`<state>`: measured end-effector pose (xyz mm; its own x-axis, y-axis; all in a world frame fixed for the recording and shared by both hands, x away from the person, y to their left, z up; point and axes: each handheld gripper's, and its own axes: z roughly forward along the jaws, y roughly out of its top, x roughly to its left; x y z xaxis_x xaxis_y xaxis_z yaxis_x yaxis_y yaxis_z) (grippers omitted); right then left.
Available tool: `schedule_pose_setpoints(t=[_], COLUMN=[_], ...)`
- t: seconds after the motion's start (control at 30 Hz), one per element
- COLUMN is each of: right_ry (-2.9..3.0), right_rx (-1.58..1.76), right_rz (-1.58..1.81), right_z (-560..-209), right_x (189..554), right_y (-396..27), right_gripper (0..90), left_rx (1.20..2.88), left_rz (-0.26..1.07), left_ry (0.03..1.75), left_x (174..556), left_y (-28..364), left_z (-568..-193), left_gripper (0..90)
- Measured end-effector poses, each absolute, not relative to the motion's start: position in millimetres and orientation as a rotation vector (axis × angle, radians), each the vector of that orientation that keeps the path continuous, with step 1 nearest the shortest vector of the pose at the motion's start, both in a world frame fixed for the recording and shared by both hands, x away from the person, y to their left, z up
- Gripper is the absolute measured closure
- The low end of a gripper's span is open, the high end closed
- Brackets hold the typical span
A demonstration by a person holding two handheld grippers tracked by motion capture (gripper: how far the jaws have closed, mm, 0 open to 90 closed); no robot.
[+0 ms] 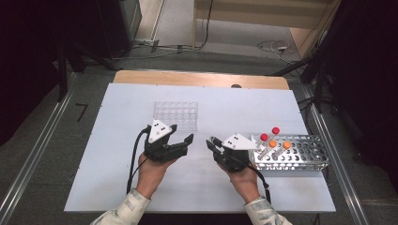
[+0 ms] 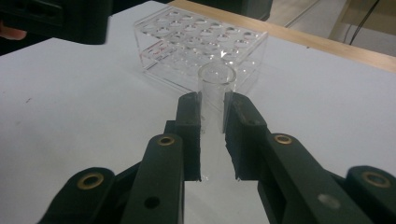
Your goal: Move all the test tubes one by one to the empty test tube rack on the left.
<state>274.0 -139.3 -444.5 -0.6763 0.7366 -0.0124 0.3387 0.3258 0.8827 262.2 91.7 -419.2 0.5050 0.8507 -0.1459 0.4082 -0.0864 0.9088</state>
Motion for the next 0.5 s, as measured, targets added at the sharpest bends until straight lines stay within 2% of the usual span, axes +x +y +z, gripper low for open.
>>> schedule_pose_setpoints(t=[0.3,0.5], right_ry=[2.202,2.211], right_rx=[0.952,0.941], right_rz=[1.302,1.307], right_z=[-447.3,-447.4], right_x=[279.9,281.8], right_y=[-128.2,-120.2], right_gripper=[73.3,73.3], left_rx=[1.757,1.767], left_rz=[0.443,0.438], left_ry=[0.965,0.956], left_x=[269.0,271.5], left_y=[69.9,63.0], left_z=[-416.8,-418.3], left_gripper=[56.2,56.8])
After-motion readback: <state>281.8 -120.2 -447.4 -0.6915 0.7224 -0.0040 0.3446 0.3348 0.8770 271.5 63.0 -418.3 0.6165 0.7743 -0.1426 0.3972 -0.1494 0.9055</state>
